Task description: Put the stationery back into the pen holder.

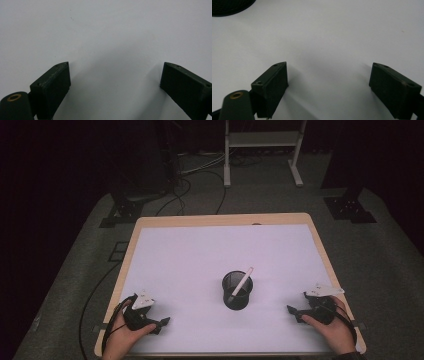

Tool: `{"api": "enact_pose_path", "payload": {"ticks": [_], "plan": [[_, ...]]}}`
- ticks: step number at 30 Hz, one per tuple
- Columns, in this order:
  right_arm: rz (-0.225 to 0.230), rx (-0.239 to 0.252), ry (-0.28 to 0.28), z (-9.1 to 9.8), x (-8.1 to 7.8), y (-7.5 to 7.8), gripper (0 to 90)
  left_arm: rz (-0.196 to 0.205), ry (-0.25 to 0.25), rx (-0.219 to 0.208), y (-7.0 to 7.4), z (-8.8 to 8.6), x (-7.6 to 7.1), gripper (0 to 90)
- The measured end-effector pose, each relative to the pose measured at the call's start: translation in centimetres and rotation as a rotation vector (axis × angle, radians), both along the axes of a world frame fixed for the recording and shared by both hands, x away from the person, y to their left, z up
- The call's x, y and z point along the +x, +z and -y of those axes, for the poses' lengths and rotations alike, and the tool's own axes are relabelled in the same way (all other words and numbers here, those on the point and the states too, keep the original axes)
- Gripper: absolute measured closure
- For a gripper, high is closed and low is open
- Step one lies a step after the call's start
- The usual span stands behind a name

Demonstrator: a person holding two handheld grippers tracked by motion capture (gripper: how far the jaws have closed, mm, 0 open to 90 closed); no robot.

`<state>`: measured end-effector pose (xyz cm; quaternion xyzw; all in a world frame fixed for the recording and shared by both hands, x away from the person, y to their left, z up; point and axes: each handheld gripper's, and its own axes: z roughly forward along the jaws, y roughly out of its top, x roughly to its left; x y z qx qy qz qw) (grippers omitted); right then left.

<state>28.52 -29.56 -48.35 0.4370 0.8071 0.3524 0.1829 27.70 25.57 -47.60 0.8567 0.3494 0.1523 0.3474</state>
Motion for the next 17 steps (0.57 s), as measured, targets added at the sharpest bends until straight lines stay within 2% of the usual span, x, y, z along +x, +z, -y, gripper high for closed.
{"api": "enact_pose_path", "payload": {"ticks": [3,17], "plan": [[0.0,0.0,0.0,0.0,0.0,0.0,14.1,0.027,-0.003,-0.029,-0.34,-0.32,-0.26,8.4],[0.001,-0.001,0.0,-0.01,-0.02,0.0,14.1,0.029,-0.003,-0.027,-0.36,-0.31,-0.28,8.3]]}}
